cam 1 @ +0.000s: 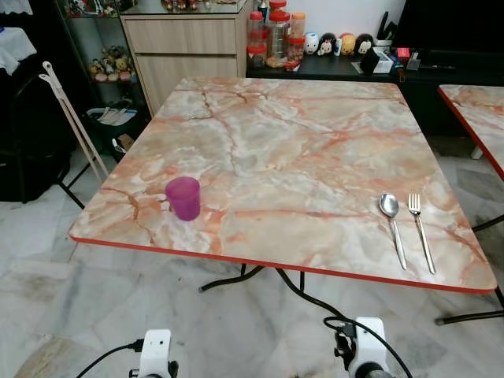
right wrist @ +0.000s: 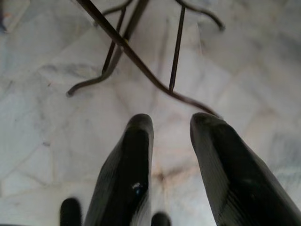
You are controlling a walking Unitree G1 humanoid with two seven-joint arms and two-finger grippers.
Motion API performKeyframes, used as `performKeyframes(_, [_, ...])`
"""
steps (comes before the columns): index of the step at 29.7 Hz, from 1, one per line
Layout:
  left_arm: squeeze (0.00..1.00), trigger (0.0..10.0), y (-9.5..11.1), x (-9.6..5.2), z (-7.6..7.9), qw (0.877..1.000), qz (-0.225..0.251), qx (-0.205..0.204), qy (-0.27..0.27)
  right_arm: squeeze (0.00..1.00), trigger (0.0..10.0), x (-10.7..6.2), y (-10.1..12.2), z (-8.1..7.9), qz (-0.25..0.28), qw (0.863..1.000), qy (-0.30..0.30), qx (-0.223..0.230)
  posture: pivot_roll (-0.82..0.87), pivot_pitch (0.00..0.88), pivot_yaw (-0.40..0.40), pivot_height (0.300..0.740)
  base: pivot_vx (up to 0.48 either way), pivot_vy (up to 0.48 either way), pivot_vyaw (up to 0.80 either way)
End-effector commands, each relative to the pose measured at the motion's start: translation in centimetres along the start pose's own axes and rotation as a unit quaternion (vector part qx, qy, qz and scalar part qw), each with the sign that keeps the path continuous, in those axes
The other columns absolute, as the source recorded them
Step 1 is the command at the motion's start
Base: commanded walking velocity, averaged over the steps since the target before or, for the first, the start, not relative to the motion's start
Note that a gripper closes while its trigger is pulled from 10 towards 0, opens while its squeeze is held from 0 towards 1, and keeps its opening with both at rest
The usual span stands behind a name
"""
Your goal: Setting the table
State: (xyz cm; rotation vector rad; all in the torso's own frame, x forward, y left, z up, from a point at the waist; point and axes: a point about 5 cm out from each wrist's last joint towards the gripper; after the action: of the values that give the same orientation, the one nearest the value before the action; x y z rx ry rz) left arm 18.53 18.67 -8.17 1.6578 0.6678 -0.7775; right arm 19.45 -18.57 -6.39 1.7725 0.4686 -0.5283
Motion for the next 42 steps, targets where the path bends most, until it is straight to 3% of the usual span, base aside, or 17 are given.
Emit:
performKeyframes(1, [0.0,10.0,-0.3,-0.1,-0.5,1.0,0.007,-0.018,0.015,0.0,10.0,-0.5,-0.1,0.3,0.021,1.0,0.003,-0.022,-0.07,0.0,0.006,0.74,0.0,0.0,0.0])
performKeyframes(6, [0.0,10.0,-0.8,-0.4,-1.2,0.999,0.018,-0.026,0.024,0.0,10.0,-1.5,-0.3,0.8,0.053,0.998,0.0,-0.04,-0.07,0.0,0.012,0.74,0.0,0.0,0.0])
performKeyframes(8, [0.0,10.0,-1.9,-0.8,-1.8,0.999,0.004,-0.029,0.039,0.0,10.0,-2.7,0.0,1.3,0.101,0.994,-0.003,-0.047,-0.07,0.0,0.014,0.74,0.0,0.0,0.0])
performKeyframes(13, [0.0,10.0,-2.2,-0.9,-2.0,0.999,0.004,-0.032,0.044,0.0,10.0,-4.3,0.7,1.1,0.157,0.984,0.012,-0.082,-0.07,0.0,0.021,0.74,0.0,0.0,0.0])
performKeyframes(17, [0.0,10.0,-1.8,-0.8,-2.2,0.999,0.008,-0.026,0.045,0.0,10.0,-5.6,3.8,-0.2,0.237,0.966,0.035,-0.095,-0.07,0.0,0.029,0.74,0.0,0.0,0.0])
performKeyframes(21, [0.0,10.0,-1.5,-0.7,-2.3,0.999,0.011,-0.025,0.047,0.0,10.0,-6.1,5.5,-1.5,0.27,0.955,0.056,-0.107,-0.08,0.0,0.033,0.74,0.0,0.0,0.0])
performKeyframes(23, [0.0,10.0,-1.2,-0.7,-2.4,0.998,0.017,-0.028,0.051,0.0,10.0,-6.2,7.2,-3.0,0.296,0.946,0.073,-0.11,-0.09,0.0,0.04,0.74,0.0,0.0,0.0])
performKeyframes(27, [0.0,10.0,-0.4,-0.5,-2.5,0.997,0.034,-0.038,0.058,0.0,10.0,-5.3,9.1,-3.5,0.311,0.945,0.062,-0.081,-0.09,0.0,0.044,0.74,0.0,0.0,0.0])
performKeyframes(33, [0.0,10.0,2.3,0.1,-2.0,0.996,0.059,-0.034,0.056,0.0,10.0,-1.5,12.8,-3.7,0.311,0.95,0.026,-0.009,-0.1,0.0,0.047,0.74,0.0,0.0,0.0])
performKeyframes(38, [0.0,10.0,3.8,0.4,-1.7,0.995,0.08,-0.043,0.052,0.0,10.0,-0.3,14.4,-4.4,0.315,0.949,0.023,0.017,-0.1,0.0,0.039,0.74,0.0,0.0,0.0])
performKeyframes(42, [0.0,10.0,4.5,0.5,-1.8,0.993,0.093,-0.055,0.058,0.0,10.0,0.4,14.9,-5.3,0.313,0.949,0.032,0.013,-0.09,0.0,0.03,0.74,0.0,0.0,0.0])
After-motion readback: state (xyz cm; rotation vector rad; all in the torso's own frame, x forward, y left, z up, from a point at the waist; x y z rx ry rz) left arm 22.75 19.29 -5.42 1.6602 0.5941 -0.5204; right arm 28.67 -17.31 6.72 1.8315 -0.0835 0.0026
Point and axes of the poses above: a point about 5 cm out from each wrist's last joint towards the gripper, its own x axis pointing out of the wrist towards the gripper, its own y axis along the axis of the wrist's last joint, z = x × y, and after that the axes turned 15 degrees about x, right-handed
